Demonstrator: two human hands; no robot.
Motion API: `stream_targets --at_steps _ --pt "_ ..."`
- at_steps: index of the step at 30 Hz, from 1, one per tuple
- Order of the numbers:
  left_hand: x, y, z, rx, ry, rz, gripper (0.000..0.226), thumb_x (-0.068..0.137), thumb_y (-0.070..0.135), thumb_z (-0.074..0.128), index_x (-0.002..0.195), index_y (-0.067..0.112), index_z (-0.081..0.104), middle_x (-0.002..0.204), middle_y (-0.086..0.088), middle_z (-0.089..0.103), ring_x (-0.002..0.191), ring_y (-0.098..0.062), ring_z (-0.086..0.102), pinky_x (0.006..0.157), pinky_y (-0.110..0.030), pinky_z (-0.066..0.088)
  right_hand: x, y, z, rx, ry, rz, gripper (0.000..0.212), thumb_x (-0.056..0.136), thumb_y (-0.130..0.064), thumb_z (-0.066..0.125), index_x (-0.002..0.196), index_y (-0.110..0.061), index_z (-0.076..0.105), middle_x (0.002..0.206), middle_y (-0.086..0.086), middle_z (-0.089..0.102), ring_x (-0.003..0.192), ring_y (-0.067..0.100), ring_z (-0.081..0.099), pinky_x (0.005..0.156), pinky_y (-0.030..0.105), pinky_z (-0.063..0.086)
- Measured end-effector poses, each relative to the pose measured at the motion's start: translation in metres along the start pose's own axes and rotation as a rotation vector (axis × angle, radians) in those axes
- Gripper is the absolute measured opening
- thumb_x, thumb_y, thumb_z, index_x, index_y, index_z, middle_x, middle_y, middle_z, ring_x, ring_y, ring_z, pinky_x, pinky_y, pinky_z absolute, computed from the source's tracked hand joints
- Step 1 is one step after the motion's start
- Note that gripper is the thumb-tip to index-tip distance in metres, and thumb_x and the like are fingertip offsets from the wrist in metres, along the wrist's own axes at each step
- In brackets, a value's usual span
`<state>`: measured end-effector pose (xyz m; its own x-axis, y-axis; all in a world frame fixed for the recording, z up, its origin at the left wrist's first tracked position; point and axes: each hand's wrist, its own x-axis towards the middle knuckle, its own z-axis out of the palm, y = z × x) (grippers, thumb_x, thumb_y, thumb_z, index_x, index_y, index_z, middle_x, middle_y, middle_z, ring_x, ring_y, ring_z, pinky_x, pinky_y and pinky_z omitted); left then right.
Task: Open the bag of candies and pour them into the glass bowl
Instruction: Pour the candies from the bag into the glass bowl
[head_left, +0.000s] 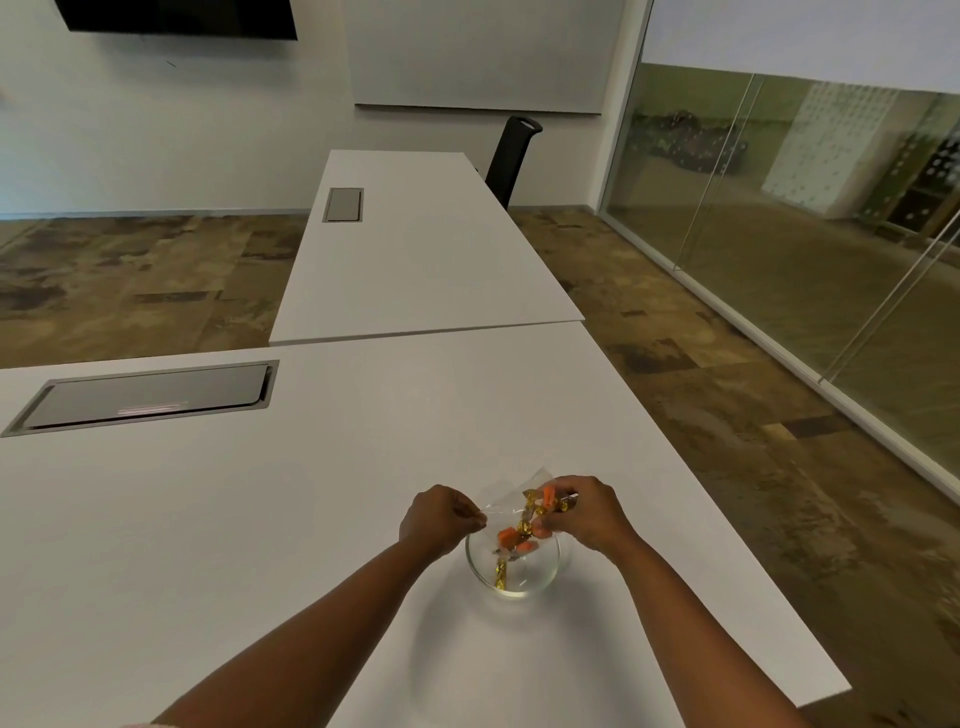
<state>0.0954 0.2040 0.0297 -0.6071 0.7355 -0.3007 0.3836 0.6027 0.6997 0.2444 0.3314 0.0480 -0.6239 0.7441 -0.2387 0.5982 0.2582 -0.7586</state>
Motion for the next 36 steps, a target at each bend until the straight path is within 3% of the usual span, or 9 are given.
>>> stream_targets --at_steps 3,9,15,20,24,26,29,32,36 --pt "0.000 -0.001 0.000 -0.021 -0.014 -0.005 0.021 0.079 0.024 0.072 0.097 0.012 0.076 0.099 -0.008 0.076 0.094 -0.021 0.069 0.071 -0.024 0.049 0.000 -0.003 0.000 -0.005 -0.006 -0.007 0.033 0.067 -0.006 0.081 0.098 -0.012 0.073 0.092 -0.001 0.066 0.089 0.015 0.060 0.091 0.035 0.052" --pt "-0.001 -0.003 0.001 -0.039 -0.016 -0.014 0.020 0.079 0.021 0.072 0.095 0.011 0.076 0.097 -0.009 0.077 0.093 -0.021 0.070 0.071 -0.025 0.049 -0.002 -0.005 0.001 -0.036 0.006 -0.023 0.030 0.066 -0.010 0.082 0.095 -0.012 0.073 0.089 -0.002 0.068 0.084 0.012 0.059 0.077 0.022 0.043" --pt "-0.001 -0.003 0.002 -0.050 -0.029 -0.018 0.019 0.079 0.021 0.071 0.096 0.011 0.076 0.098 -0.009 0.076 0.094 -0.021 0.069 0.068 -0.023 0.047 -0.003 -0.007 0.000 -0.044 0.002 -0.019 0.031 0.065 -0.008 0.083 0.094 -0.011 0.072 0.084 -0.005 0.065 0.083 0.013 0.059 0.077 0.024 0.044" --pt "-0.001 -0.006 0.003 -0.067 -0.032 -0.018 0.017 0.080 0.019 0.071 0.094 0.012 0.076 0.097 -0.008 0.077 0.088 -0.018 0.070 0.054 -0.016 0.044 -0.004 -0.008 -0.005 0.011 -0.045 -0.016 0.046 0.065 -0.002 0.082 0.108 -0.012 0.067 0.101 0.008 0.067 0.087 0.018 0.061 0.080 0.027 0.049" --pt "0.000 -0.007 0.003 -0.082 -0.026 -0.030 0.015 0.080 0.017 0.069 0.092 0.012 0.076 0.095 -0.008 0.077 0.065 -0.008 0.062 0.047 -0.014 0.039 -0.005 -0.009 -0.008 0.026 -0.056 -0.013 0.046 0.069 0.005 0.076 0.110 -0.012 0.066 0.103 0.006 0.065 0.094 0.020 0.063 0.083 0.030 0.050" --pt "0.002 -0.009 0.004 -0.093 -0.028 -0.034 0.014 0.080 0.016 0.069 0.090 0.011 0.076 0.094 -0.009 0.077 0.064 -0.008 0.062 0.048 -0.015 0.042 -0.005 -0.010 -0.009 0.029 -0.030 -0.010 0.041 0.072 0.007 0.067 0.107 -0.014 0.067 0.099 0.001 0.063 0.094 0.016 0.060 0.083 0.030 0.050" --pt "0.003 -0.011 0.004 -0.107 -0.027 -0.034 0.014 0.079 0.015 0.069 0.090 0.009 0.076 0.093 -0.011 0.077 0.060 -0.008 0.063 0.049 -0.015 0.045 -0.004 -0.009 -0.008 0.033 0.011 -0.046 0.036 0.075 0.007 0.057 0.102 -0.014 0.069 0.095 0.000 0.065 0.089 0.012 0.060 0.072 0.018 0.049" --pt "0.004 -0.013 0.005 -0.120 -0.022 -0.031 0.013 0.079 0.013 0.069 0.089 0.009 0.076 0.090 -0.009 0.077 0.055 -0.002 0.059 0.048 -0.015 0.043 -0.003 -0.009 -0.007 0.019 0.056 -0.129 0.029 0.078 0.006 0.062 0.098 -0.012 0.070 0.094 0.003 0.070 0.081 0.009 0.062 0.062 0.002 0.043" --pt "0.004 -0.015 0.004 -0.156 -0.023 -0.056 0.011 0.079 0.014 0.070 0.087 0.011 0.076 0.077 -0.004 0.071 0.063 -0.009 0.062 0.054 -0.020 0.047 0.000 -0.011 -0.007 0.067 0.109 -0.185 0.020 0.077 0.002 0.071 0.091 -0.012 0.072 0.087 -0.002 0.070 0.075 -0.007 0.062 0.059 -0.006 0.043"
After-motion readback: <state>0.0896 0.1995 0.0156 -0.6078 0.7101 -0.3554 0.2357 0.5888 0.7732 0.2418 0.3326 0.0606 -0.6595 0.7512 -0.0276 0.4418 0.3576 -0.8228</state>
